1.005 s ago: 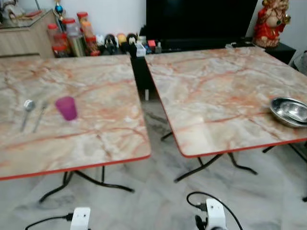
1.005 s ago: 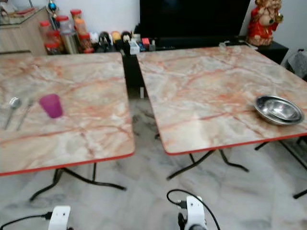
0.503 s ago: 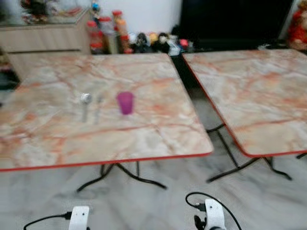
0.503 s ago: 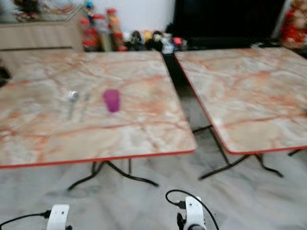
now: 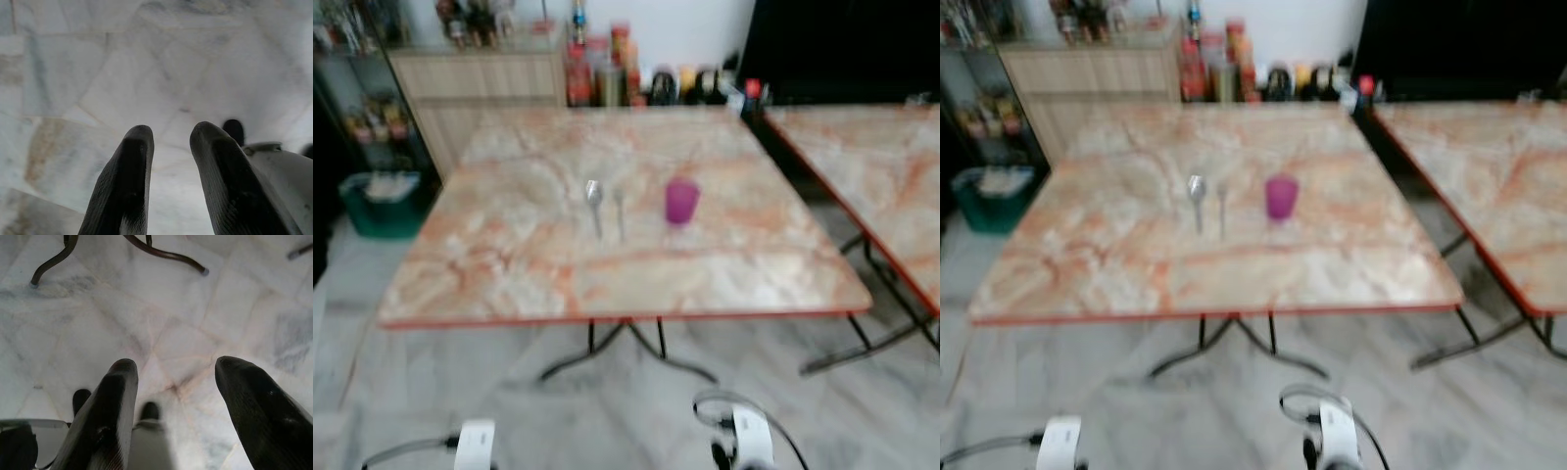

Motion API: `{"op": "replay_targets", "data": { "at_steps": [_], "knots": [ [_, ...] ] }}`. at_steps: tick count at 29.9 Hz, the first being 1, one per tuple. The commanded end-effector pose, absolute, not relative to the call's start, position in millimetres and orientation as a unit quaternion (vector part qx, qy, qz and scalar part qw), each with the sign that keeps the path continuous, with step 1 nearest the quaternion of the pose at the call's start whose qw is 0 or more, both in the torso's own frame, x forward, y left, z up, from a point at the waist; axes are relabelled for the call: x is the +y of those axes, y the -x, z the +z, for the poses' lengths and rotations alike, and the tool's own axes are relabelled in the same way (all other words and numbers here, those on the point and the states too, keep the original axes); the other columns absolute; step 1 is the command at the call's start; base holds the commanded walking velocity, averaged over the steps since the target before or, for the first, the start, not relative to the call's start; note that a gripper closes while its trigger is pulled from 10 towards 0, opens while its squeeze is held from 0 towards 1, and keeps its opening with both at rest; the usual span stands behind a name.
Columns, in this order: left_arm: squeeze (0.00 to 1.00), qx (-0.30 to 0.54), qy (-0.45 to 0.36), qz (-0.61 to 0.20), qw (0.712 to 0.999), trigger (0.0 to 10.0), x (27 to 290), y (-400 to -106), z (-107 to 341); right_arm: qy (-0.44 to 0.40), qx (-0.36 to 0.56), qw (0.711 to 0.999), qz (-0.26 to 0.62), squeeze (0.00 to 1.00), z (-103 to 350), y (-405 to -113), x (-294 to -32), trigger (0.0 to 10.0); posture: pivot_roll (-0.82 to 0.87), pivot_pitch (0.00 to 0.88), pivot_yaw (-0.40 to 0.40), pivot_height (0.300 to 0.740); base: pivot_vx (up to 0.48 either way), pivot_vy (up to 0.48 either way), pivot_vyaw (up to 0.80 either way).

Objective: Setting the table

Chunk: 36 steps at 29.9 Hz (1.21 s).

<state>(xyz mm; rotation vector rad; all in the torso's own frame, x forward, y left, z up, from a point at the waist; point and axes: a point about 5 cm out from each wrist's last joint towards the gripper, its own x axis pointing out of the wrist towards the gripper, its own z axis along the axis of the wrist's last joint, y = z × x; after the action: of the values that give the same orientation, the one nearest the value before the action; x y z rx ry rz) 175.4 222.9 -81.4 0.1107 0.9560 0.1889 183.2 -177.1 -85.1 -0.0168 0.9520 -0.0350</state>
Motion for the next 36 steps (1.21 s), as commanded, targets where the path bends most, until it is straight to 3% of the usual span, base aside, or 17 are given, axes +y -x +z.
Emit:
{"op": "replay_targets", "data": {
  "at_steps": [1, 16, 25, 36],
  "knots": [
    [0.0, 0.459, -0.042, 0.089, 0.883, 10.0, 216.2, -177.6, -81.9, 0.013, 0.463, 0.886, -0.025, 0.0, -86.3, -179.2, -183.7, 10.0, 0.03, 0.0, 0.0, 0.74, 0.0, 0.48, 0.0],
    [0.0, 0.459, -0.046, 0.089, 0.883, 10.0, 216.8, -177.3, -82.0, 0.016, 0.463, 0.886, -0.018, 0.0, -86.3, -179.7, -181.6, 10.0, 0.04, 0.0, 0.004, 0.74, 0.0, 0.0, 0.14],
    [0.0, 0.459, -0.051, 0.085, 0.883, 10.0, 216.7, -177.8, -81.7, 0.019, 0.464, 0.885, -0.013, 0.0, -86.6, -179.7, -179.3, 10.0, 0.04, 0.0, 0.004, 0.74, 0.0, 0.33, 0.45],
    [0.0, 0.458, -0.052, 0.085, 0.883, 10.0, 215.5, -178.8, -81.5, 0.013, 0.462, 0.887, -0.017, 0.0, -86.0, -180.9, -179.1, 10.0, 0.05, 0.0, -0.003, 0.74, 0.0, 0.0, 0.0]
  ]
}}
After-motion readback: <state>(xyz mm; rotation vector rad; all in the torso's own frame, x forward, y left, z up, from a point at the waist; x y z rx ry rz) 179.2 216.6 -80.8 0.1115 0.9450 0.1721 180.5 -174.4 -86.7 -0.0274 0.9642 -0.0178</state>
